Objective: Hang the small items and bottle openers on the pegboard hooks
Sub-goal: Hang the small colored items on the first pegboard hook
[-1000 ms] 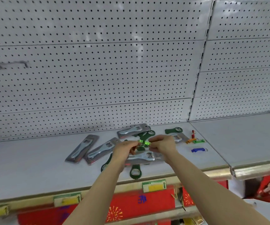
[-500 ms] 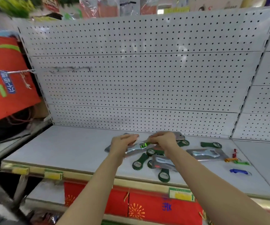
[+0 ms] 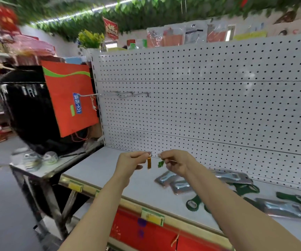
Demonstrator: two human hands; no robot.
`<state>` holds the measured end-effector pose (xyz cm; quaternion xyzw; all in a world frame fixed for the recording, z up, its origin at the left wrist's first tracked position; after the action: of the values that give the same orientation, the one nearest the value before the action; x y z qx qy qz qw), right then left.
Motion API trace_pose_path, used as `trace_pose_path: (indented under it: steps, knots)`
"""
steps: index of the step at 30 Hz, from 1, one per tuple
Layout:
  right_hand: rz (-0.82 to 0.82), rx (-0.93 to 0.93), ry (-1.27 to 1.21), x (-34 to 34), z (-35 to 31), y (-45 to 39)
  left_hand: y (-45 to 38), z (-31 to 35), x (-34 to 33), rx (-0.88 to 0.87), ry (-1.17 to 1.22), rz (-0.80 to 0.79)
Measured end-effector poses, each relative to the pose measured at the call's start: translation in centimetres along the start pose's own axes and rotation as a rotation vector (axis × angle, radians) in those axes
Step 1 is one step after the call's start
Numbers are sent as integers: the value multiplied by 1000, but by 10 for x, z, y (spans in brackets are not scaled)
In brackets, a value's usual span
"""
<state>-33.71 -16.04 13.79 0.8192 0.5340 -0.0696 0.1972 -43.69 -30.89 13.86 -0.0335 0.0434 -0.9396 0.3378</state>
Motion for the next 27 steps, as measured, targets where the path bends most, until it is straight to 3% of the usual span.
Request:
trace_pose_path:
  steps: [8, 14, 27]
  knots:
    - [-57, 209, -202, -95, -13, -27, 4, 24, 93, -34, -40, -11]
    - [-63, 267, -221, -140, -15, -52, -8, 51, 152, -81, -27, 76]
    - [-72, 420, 96, -208, -46, -98, -61, 103, 248, -250, 63, 283]
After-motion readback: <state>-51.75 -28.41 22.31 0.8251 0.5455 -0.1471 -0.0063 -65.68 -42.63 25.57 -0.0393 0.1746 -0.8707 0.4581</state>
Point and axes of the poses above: each hand's wrist, its own y-axis away from the middle knuckle, its own x-axis out of the back of the hand, z = x × y, the point moved 5 cm from there along -y, towards the middle knuckle, and after that the axes turned 14 degrees about -z, right-handed, at the moved point
